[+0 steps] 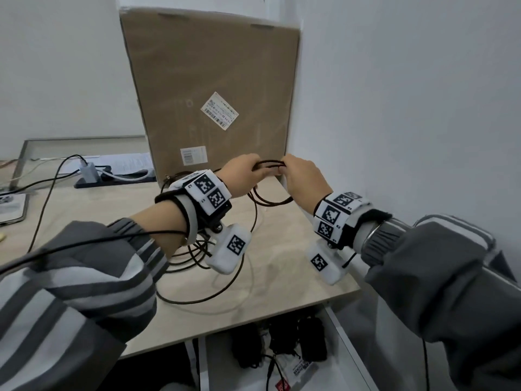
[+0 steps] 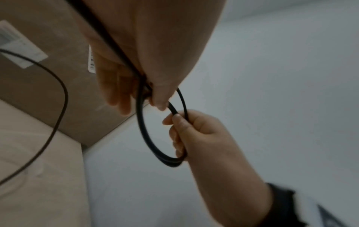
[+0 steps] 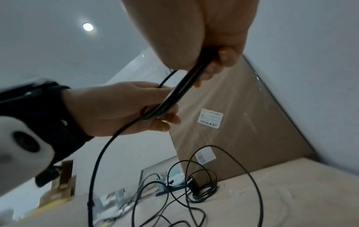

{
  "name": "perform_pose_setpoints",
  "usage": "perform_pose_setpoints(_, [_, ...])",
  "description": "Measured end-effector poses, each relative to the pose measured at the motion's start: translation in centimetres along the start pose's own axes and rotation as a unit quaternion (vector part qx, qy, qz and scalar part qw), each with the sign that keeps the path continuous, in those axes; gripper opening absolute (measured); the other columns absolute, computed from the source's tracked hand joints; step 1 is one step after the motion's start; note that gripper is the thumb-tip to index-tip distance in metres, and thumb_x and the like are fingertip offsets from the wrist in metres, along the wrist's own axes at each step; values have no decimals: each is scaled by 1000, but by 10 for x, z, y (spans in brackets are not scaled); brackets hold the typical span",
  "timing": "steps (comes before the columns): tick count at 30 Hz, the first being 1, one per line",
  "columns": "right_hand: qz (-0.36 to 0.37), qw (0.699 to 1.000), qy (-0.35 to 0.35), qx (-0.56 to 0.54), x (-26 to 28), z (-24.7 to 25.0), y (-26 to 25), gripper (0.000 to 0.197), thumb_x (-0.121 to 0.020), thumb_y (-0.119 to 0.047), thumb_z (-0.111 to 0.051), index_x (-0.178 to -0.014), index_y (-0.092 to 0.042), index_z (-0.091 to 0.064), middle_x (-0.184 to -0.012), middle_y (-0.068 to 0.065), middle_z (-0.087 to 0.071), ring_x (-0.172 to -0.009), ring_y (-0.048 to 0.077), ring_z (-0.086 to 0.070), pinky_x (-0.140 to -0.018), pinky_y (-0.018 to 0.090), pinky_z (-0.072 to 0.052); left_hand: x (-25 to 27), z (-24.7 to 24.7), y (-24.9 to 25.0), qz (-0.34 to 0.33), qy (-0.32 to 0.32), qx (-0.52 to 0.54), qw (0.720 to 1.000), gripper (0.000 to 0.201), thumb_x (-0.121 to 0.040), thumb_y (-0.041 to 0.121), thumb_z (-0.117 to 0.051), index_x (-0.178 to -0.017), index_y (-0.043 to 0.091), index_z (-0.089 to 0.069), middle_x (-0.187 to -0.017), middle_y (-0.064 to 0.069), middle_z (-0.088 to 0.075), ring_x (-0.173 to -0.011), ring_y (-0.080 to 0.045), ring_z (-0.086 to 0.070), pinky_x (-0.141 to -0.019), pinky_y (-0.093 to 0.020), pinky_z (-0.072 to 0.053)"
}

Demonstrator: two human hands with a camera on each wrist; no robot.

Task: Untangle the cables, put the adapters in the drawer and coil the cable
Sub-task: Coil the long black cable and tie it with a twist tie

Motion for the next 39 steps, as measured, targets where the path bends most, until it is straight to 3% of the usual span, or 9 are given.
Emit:
perform_pose_setpoints(3, [-75,990,69,-96,5,-1,8,19,-100,-13,-38,-101,0,-53,-92,14,-59,-79,30,-50,-65,34,-34,5,-10,-9,66,-4,217,974,21,-99,23,-47,-81,13,-45,-77,-7,-62,-78,-27,-65,-78,-39,-54])
perform_pose_setpoints(8, [-139,952,107,-252,9,-11,11,22,-99,-12,-40,-99,0,-58,-82,6,-58,-75,22,-53,-70,32,-42,9,-20,-5,121,-73,601,787,26,-102,20,-42,-77,12,-46,-49,6,-38,-45,-8,-40,-63,-27,-51])
perform_pose_setpoints(14, [-133,868,20,-477,18,-8,14,26,-101,-12,-40,-102,-4,-65,-78,5,-66,-68,11,-63,-66,21,-53,6,-6,-16,135,-6,592,795,40,-96,47,-46,-85,9,-50,-52,7,-24,-46,-7,-22,-50,-19,-28])
perform_pose_setpoints(20, [-168,851,-13,-497,27,-20,20,28,-102,-12,-38,-94,-5,-64,-87,9,-70,-74,11,-67,-69,20,-51,5,-7,-16,117,8,552,825,35,-101,36,-42,-80,8,-50,-46,9,-28,-40,-6,-23,-45,-18,-24])
perform_pose_setpoints(25, [-147,909,-134,-368,26,-22,22,27,-99,-13,-43,-108,-6,-67,-103,6,-67,-95,14,-61,-82,25,-41,7,-5,-20,82,36,435,896,34,-101,28,-44,-72,11,-46,-47,9,-29,-41,-7,-24,-45,-21,-23])
perform_pose_setpoints(28, [-29,970,-99,-220,13,1,10,35,-97,-26,-49,-128,-13,-59,-127,-1,-62,-118,12,-55,-102,27,-40,9,-5,-12,41,1,320,946,34,-99,30,-47,-70,13,-49,-55,2,-35,-46,-10,-31,-47,-22,-29])
perform_pose_setpoints(30, [56,984,-101,-135,8,13,-9,30,-95,-26,-53,-120,-14,-64,-116,1,-67,-108,14,-59,-94,27,-42,10,-4,-3,12,-21,227,974,35,-99,32,-47,-68,15,-50,-58,-1,-39,-49,-12,-35,-49,-22,-34])
perform_pose_setpoints(33, [80,991,-99,-27,0,28,-20,24,-92,-30,-58,-101,-15,-73,-92,3,-72,-90,20,-63,-80,33,-45,9,-1,2,-2,-27,190,981,36,-99,34,-47,-68,16,-49,-58,1,-40,-49,-11,-38,-46,-18,-35])
perform_pose_setpoints(39, [15,995,-54,-83,0,25,-15,22,-93,-18,-51,-73,-18,-61,-70,-6,-64,-70,12,-57,-75,32,-46,12,-5,-6,-1,21,321,947,34,-98,33,-50,-71,12,-51,-55,3,-40,-45,-7,-39,-49,-19,-38])
Point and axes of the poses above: each hand's wrist, its own x-axis away from the middle knuckle, its own z-axis out of the back of the hand, y = z × x, the point moved 5 cm from there along -x, towards the middle knuckle
